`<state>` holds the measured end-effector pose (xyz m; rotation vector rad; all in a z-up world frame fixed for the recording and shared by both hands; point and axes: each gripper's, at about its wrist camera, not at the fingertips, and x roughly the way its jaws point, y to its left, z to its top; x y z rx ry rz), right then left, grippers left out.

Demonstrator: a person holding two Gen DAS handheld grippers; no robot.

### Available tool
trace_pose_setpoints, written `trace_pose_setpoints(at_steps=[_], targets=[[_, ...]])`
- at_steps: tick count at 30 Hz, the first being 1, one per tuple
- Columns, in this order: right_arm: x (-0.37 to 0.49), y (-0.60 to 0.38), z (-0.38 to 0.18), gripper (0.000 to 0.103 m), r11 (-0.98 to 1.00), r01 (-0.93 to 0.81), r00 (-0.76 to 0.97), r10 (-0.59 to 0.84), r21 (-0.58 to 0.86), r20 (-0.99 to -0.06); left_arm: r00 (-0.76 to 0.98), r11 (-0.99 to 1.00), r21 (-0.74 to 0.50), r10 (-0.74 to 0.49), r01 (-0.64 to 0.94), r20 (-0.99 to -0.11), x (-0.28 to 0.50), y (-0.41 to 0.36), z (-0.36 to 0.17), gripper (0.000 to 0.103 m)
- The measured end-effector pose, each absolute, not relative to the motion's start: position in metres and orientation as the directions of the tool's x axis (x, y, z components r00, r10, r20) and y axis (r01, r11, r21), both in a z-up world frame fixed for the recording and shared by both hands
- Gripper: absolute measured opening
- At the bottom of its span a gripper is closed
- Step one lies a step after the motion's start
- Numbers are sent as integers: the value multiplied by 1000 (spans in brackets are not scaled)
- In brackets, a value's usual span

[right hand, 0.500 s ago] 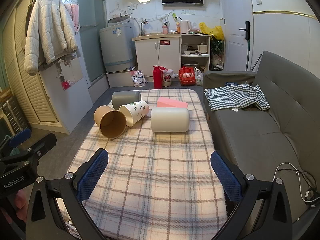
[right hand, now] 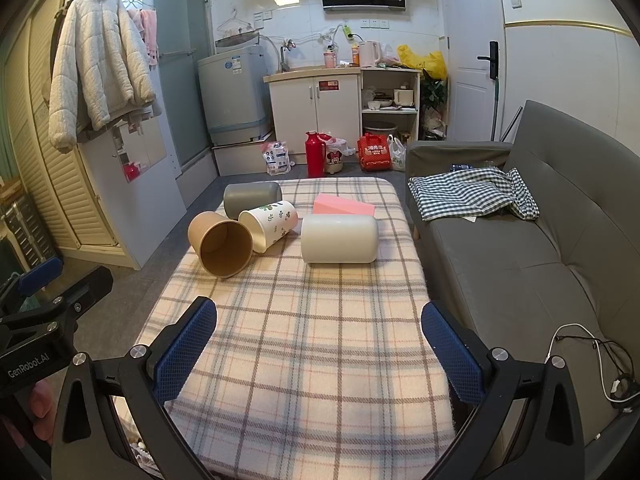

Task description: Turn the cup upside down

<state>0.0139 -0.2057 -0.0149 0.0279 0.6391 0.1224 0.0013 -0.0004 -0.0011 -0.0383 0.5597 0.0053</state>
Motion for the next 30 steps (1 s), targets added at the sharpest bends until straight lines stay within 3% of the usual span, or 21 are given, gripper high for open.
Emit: trace_pose_setpoints(at_steps=[21, 30], targets=[[16, -201, -24, 103, 992, -110, 790, 123, 59, -601, 844, 999, -39, -7, -16, -537, 1, -1, -2, 103], [32, -197, -31, 103, 990, -134, 762, 135, 49, -634, 823, 997, -71, -45, 6, -566, 13, 17, -34, 103]])
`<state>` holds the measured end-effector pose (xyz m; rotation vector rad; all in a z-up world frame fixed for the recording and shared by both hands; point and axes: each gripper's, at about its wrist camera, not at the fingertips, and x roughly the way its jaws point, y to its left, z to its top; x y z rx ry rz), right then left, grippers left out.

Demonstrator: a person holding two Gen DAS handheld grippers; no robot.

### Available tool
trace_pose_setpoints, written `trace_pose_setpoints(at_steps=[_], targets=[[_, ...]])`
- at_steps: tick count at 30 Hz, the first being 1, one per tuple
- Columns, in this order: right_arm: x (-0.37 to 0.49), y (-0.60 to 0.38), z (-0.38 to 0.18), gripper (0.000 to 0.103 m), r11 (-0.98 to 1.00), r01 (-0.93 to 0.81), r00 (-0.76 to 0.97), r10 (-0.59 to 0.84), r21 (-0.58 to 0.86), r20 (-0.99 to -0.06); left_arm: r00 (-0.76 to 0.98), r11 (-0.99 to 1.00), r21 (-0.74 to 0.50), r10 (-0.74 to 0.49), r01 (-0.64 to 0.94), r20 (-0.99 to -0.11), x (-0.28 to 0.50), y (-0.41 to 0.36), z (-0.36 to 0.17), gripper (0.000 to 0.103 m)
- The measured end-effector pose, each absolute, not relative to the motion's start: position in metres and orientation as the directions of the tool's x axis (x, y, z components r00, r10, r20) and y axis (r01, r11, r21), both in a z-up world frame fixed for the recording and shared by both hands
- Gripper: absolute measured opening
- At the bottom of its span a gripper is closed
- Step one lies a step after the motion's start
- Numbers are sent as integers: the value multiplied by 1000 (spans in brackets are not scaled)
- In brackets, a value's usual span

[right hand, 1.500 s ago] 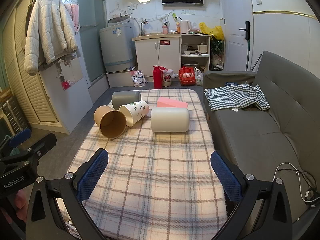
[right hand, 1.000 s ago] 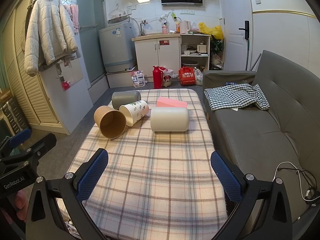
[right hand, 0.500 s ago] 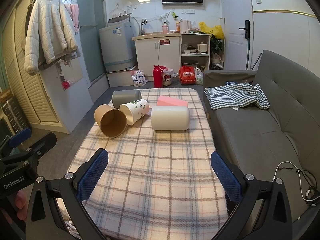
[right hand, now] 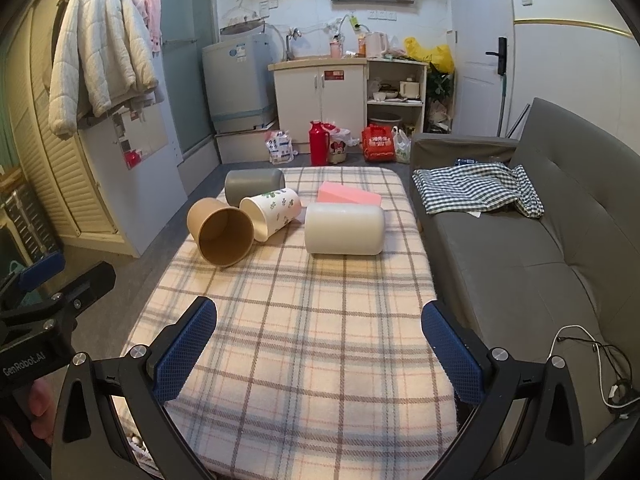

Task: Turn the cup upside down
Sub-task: 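Move the right gripper to the grey cup and grasp its body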

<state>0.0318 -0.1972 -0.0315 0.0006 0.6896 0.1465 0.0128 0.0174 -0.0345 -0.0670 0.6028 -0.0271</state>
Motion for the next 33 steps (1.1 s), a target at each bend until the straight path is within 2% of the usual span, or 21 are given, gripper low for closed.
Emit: trace_pose_setpoints(at_steps=[2, 14, 19, 25, 33], targets=[[41, -196, -31, 103, 988, -148, 753, 144, 48, -643, 815, 998, -68, -35, -6, -579, 21, 10, -19, 103], [140, -166, -12, 103, 934, -353, 677, 223, -44, -701, 668, 997, 29, 65, -66, -742, 108, 31, -24, 103], [196, -141, -7, 103, 882, -460, 645, 250, -106, -722, 614, 994, 50, 100, -98, -783, 146, 49, -29, 103], [269, -97, -23, 103, 779, -605, 572, 280, -166, -771, 583, 989, 53, 125, -139, -803, 190, 76, -48, 103], [336, -53, -59, 103, 672, -710, 499, 268, -211, -824, 559, 985, 43, 129, -165, -819, 236, 95, -69, 103]])
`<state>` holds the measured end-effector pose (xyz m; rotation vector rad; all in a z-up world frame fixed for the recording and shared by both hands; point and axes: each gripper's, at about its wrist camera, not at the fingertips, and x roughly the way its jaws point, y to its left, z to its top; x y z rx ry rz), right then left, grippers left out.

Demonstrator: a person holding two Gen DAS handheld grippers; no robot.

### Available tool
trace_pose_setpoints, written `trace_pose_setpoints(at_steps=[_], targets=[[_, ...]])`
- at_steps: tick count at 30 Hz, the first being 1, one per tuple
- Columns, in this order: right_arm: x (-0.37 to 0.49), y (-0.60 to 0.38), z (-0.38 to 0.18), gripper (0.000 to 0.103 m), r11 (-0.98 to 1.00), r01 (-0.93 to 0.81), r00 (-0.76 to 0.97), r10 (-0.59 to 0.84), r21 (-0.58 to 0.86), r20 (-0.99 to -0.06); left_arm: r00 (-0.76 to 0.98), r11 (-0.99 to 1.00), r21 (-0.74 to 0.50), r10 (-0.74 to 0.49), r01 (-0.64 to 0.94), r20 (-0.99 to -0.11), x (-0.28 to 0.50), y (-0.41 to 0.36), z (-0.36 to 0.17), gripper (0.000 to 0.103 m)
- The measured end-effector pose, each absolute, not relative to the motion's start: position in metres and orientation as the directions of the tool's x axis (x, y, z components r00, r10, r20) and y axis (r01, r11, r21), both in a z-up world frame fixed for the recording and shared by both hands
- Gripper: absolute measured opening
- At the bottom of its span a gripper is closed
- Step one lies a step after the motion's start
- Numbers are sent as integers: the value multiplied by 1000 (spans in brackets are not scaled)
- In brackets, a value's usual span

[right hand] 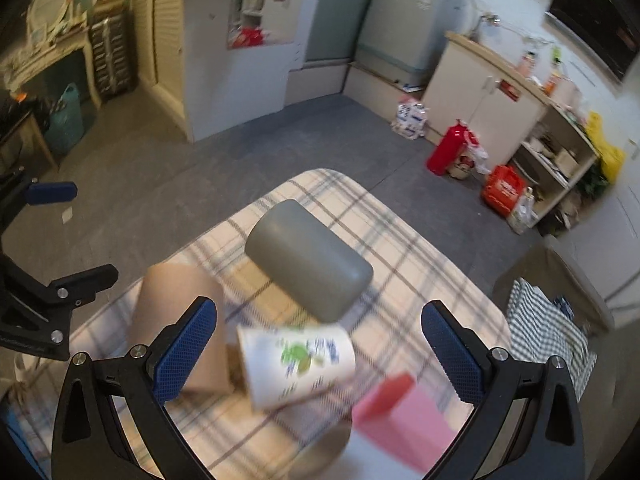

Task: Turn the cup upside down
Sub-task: 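Move the right gripper to the grey cup and grasp its body, then lift the grey cup with the right gripper and turn it upright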

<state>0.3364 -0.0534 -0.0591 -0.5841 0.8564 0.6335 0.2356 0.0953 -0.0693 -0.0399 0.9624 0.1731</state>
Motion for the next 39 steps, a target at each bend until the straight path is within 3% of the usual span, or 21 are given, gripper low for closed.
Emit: trace_pose_setpoints(at_steps=[17, 22, 28, 39], targets=[[406, -2, -133, 102, 515, -834, 338, 195, -197, -920, 540, 982, 38, 134, -185, -831, 268, 104, -83, 103], [408, 7, -140, 89, 512, -835, 326, 163, -203, -931, 541, 982, 49, 142, -183, -829, 265, 98, -79, 103], [389, -15, -94, 75, 610, -768, 374, 177, -197, -910, 584, 981, 54, 154, -185, -797, 248, 90, -49, 103], [268, -87, 48, 73, 747, -634, 502, 199, -202, -841, 733, 989, -4, 109, -150, -671, 164, 67, 47, 103]])
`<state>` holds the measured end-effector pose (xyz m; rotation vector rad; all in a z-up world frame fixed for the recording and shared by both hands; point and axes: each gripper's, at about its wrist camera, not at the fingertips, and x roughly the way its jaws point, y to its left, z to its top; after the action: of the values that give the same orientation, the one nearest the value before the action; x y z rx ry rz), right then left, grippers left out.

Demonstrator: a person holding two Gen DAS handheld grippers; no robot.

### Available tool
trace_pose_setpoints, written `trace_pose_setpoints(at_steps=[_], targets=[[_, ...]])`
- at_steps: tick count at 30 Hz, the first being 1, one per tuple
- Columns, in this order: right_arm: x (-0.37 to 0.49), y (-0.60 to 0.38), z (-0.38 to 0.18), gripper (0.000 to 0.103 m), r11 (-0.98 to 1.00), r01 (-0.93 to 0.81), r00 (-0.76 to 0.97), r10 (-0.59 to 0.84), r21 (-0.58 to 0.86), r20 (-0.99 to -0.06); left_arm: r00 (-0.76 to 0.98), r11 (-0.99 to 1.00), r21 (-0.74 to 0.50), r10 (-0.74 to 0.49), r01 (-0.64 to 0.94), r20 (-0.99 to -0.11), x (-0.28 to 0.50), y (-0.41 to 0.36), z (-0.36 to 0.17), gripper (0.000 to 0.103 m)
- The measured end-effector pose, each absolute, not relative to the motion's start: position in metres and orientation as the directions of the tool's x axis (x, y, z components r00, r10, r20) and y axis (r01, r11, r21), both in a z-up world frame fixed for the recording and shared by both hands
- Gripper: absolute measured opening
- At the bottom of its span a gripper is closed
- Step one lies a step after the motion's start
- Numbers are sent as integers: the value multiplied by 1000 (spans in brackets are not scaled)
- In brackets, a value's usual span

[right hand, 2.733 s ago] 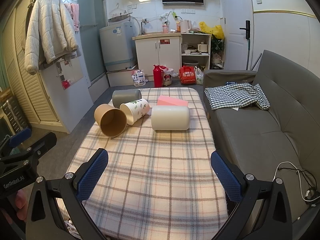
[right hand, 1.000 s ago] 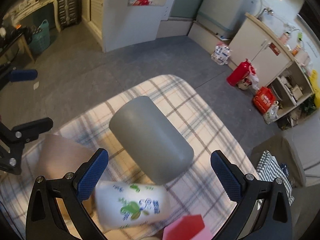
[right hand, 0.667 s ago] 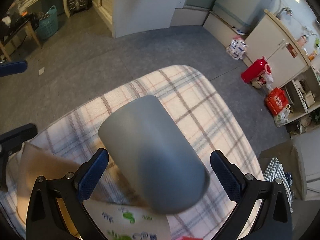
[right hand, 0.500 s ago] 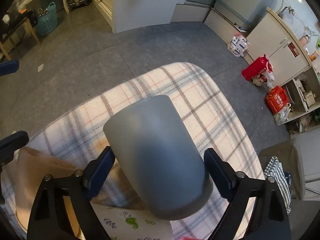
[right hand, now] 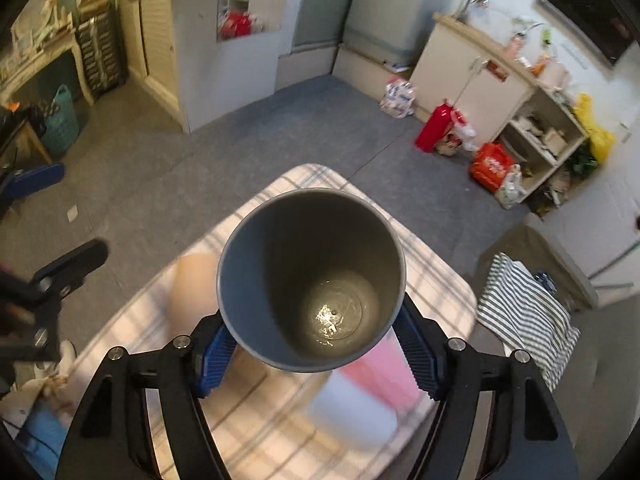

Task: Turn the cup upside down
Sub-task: 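Lift the grey cup with the right gripper and turn it upright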

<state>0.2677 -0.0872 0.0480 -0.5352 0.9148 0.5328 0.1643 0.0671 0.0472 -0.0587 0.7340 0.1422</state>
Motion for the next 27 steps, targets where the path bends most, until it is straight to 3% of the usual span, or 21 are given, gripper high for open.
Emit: trace_pose_setpoints(at_steps=[6, 14, 19, 27], targets=[[160, -115, 79, 73, 789, -589, 530, 212, -176, -821, 783, 993, 0, 91, -116, -615, 111, 51, 70, 103], [66, -137, 17, 73, 881, -473, 412, 210, -11, -887, 763, 997, 11, 62, -72, -643, 70, 33, 41, 103], [56, -143, -39, 73, 906, -407, 282, 244, 115, -928, 738, 998, 37, 60, -48, -672, 55, 21, 15, 103], [89, -141, -87, 73, 942, -301, 228, 220, 146, -948, 693, 996, 61, 87, -62, -716, 55, 27, -17, 103]])
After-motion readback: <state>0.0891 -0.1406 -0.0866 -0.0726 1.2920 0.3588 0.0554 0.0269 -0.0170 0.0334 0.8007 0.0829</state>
